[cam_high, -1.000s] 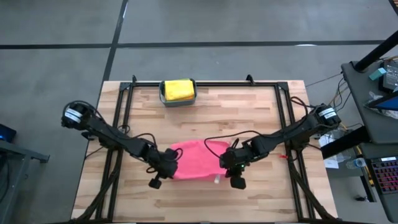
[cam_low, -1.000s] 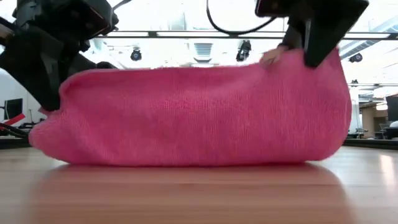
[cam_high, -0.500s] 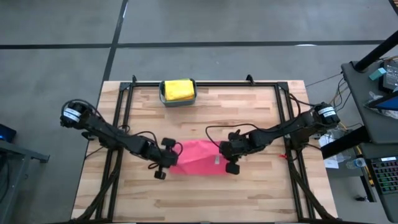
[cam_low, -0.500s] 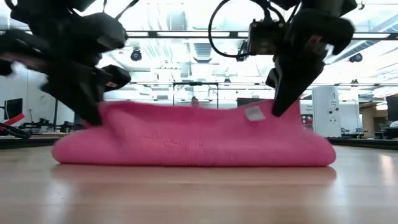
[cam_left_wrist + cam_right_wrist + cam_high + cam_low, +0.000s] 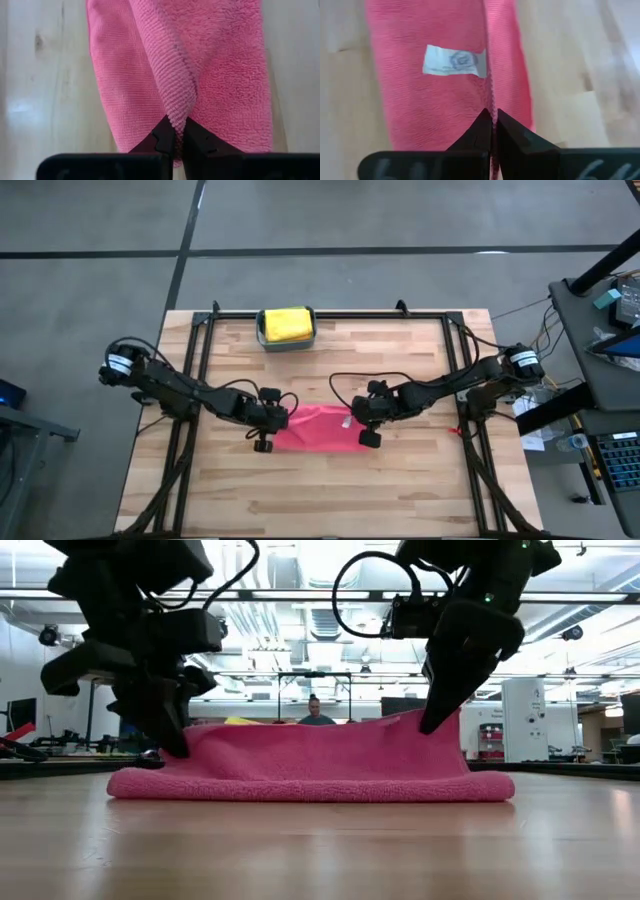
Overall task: Fold microfiber towels
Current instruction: Fold the pink towel
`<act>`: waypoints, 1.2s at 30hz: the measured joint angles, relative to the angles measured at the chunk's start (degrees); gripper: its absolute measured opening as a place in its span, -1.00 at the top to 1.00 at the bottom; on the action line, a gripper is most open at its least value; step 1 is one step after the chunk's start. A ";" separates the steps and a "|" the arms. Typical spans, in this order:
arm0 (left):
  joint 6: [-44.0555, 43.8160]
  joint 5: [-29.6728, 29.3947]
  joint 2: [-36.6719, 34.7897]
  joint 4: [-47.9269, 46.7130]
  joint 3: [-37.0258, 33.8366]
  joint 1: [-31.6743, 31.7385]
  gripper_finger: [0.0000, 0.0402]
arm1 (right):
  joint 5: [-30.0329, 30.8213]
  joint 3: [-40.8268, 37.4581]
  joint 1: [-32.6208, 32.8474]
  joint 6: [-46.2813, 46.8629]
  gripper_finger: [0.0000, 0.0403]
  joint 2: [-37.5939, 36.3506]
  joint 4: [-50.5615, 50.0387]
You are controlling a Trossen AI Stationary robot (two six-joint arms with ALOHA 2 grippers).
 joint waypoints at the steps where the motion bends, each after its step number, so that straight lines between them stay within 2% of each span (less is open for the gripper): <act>1: -0.03 0.31 0.03 0.00 0.00 0.12 0.96 | 0.51 -0.02 0.00 0.00 0.96 0.02 0.00; 10: -0.01 0.16 0.01 0.11 0.00 0.40 0.44 | 0.55 -0.07 -0.18 0.73 0.95 0.50 0.19; 15: 0.02 0.07 -0.29 -0.92 0.00 0.40 0.26 | 0.53 -0.07 -0.55 0.74 0.85 0.50 -0.27; 25: 1.27 -1.05 -3.59 -11.94 2.56 0.40 0.21 | 0.64 3.00 -2.65 -0.54 0.44 0.29 -7.72; 30: 1.44 -7.02 -5.13 -11.79 0.48 0.42 0.22 | 0.53 2.49 -2.52 -3.88 0.39 0.29 -0.11; 36: 0.09 -16.96 -3.82 -8.07 -2.75 0.81 0.22 | 0.56 -0.73 -2.69 -8.46 0.52 1.18 15.65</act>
